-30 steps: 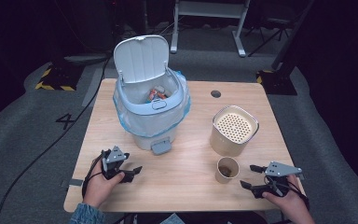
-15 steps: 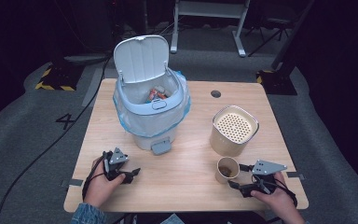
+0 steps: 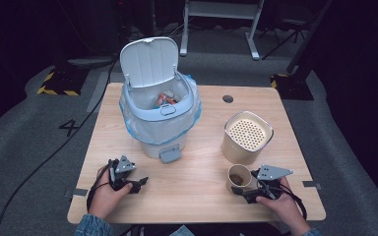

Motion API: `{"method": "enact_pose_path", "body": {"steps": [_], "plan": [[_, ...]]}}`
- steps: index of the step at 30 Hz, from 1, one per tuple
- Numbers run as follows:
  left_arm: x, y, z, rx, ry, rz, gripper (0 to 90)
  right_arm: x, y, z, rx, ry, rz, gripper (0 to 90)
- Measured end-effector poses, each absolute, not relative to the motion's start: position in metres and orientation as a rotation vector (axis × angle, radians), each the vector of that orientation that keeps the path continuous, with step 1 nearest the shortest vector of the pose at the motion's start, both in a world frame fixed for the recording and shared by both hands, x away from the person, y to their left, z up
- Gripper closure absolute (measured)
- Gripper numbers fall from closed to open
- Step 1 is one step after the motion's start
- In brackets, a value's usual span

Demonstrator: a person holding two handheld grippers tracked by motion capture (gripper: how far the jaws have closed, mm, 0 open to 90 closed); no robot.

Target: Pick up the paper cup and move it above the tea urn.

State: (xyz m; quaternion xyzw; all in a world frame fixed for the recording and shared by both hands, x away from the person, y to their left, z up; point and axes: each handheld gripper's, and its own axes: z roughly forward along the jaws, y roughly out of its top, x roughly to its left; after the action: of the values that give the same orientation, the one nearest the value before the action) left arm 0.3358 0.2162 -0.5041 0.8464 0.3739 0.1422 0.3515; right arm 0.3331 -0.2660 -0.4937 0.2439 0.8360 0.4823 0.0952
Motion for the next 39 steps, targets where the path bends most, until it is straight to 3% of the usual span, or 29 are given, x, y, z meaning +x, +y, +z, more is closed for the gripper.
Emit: {"method": "enact_pose_path", "body": {"steps": [14, 39], "plan": [[0.336, 0.216, -0.504, 2.190, 0.968, 0.368, 24.0, 0.335, -0.271, -0.485, 0.635, 2.420, 1.526, 30.7], [0.339, 0.215, -0.504, 2.191, 0.964, 0.370, 23.6, 0.333, -0.295, -0.407, 0.662, 2.381, 1.527, 32.2]]}}
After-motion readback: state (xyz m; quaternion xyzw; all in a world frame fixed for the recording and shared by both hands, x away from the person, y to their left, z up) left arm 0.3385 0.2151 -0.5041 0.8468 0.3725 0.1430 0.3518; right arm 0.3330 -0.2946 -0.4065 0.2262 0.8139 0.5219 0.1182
